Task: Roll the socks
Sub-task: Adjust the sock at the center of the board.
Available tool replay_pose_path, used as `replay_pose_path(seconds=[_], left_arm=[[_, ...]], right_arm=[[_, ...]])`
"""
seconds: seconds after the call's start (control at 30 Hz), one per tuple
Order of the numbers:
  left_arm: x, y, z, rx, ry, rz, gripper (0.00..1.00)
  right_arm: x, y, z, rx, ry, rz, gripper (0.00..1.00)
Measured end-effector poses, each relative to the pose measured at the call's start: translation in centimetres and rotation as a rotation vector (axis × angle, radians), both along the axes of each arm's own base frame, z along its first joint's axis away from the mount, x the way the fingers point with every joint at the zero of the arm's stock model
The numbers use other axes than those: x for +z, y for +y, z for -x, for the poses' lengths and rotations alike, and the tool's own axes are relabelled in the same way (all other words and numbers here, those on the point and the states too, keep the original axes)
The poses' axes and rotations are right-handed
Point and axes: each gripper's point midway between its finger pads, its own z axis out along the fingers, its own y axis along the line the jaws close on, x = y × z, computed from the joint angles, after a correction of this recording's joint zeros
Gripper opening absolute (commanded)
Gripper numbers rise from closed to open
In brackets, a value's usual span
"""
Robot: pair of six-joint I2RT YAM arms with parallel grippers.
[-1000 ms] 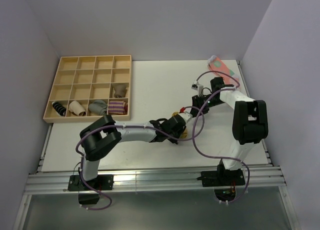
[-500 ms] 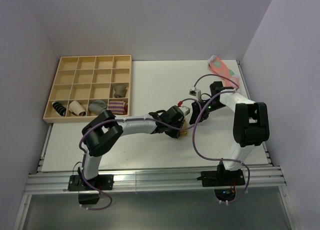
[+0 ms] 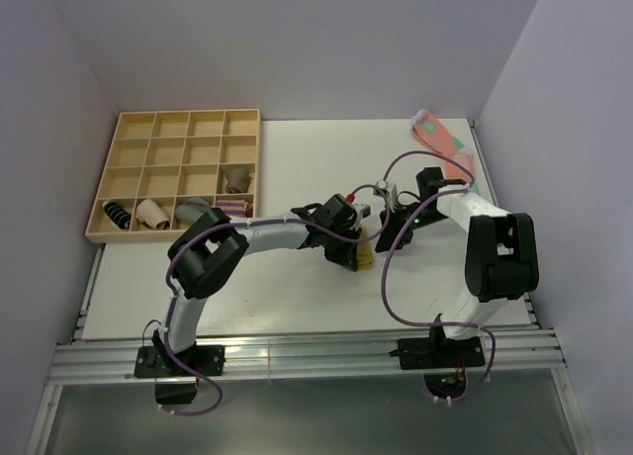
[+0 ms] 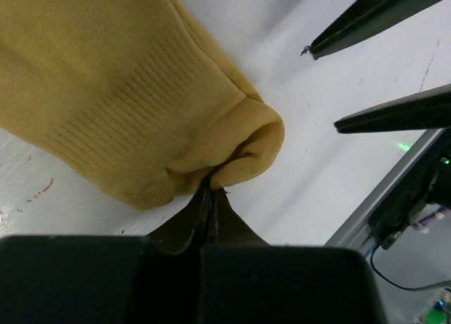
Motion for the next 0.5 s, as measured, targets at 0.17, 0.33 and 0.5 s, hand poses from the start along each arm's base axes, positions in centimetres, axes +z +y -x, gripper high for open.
replay_pose_path(seconds=[0.17, 0.33, 0.5], left_arm=[[-0.1, 0.0, -0.1, 0.0, 0.065, 0.018, 0.0], [-0.2, 0.1, -0.1, -0.003, 0.111, 0.027, 0.0], [-0.2, 0.3, 0.0, -0.009, 0.142, 0.031, 0.0]], right_arm=[[-0.1, -0.4, 0.1, 0.028, -0.072, 0.041, 0.4], [-0.1, -0.8, 1.2, 0.067, -0.201, 0.121, 0.43], [-0.5, -0.8, 1.8, 0.098, -0.339, 0.209, 0.43]])
